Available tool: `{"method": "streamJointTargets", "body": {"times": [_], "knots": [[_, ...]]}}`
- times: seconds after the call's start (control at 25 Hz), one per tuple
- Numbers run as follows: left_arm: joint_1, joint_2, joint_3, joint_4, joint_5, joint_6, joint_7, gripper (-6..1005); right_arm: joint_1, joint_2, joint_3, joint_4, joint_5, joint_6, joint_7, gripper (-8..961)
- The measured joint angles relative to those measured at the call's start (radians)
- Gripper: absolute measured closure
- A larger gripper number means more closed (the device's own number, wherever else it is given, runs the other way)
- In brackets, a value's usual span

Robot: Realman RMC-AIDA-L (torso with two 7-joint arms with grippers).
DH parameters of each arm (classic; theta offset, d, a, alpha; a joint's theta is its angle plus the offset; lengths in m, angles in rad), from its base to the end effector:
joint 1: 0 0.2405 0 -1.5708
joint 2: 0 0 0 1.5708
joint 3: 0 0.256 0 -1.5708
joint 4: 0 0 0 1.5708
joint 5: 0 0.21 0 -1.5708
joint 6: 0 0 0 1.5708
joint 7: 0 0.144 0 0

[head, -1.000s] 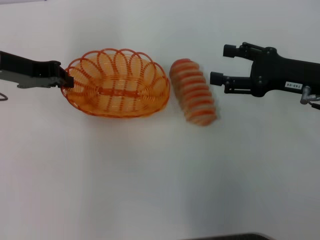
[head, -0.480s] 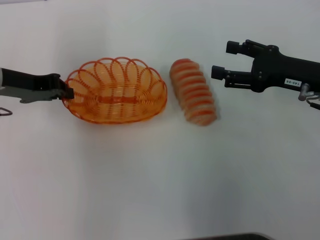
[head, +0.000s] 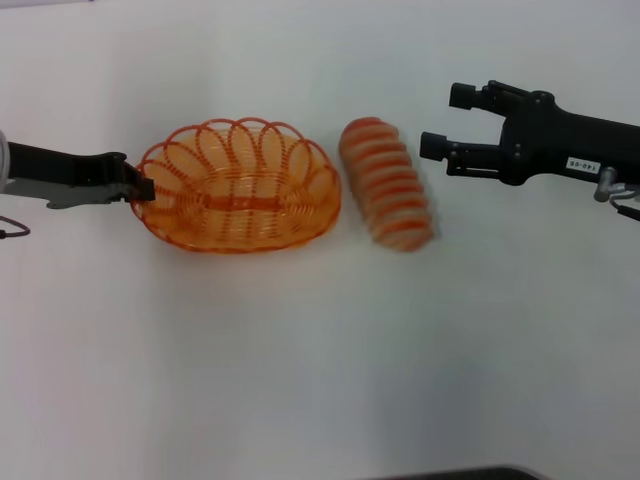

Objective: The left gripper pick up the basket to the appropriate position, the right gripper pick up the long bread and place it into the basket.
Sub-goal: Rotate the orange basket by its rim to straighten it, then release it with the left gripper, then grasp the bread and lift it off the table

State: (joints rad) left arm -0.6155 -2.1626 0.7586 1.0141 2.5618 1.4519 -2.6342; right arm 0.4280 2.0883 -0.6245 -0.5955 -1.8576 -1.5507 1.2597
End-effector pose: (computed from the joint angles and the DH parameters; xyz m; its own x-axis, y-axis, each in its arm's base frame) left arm -0.2576 0.3610 0.0074 0.2099 0.9403 0.2679 0.9670 -0.1592 -0.1990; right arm 0.2875 0.3094 0.0056 0.6982 -0.3014 -0.6493 -0.5452 -0.8118 -0.2094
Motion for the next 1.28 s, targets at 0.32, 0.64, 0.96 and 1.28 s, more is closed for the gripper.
{"method": "streamJointTargets", "body": {"times": [0.32, 0.64, 0.96, 1.28], "knots": [[0.016, 0.004, -0.006, -0.014, -0.019, -0.001, 0.005, 836, 0.002, 0.001, -0.006, 0.0, 0.0, 0.0, 0.0, 12], [0.04, 0.006, -0.02, 0.01, -0.046, -0.005, 0.056, 560, 0.004, 0.0, 0.001, 0.0, 0.0, 0.0, -0.003, 12], [0.105, 0.029, -0.048, 0.01, -0.187, 0.017, 0.284, 350, 0.02, -0.003, 0.0, -0.005, -0.001, 0.033, 0.093, 11], [0.205, 0.008, -0.088, 0.015, -0.322, 0.055, 0.65, 307, 0.082, -0.022, -0.024, -0.122, -0.14, 0.033, 0.466, 16]]}}
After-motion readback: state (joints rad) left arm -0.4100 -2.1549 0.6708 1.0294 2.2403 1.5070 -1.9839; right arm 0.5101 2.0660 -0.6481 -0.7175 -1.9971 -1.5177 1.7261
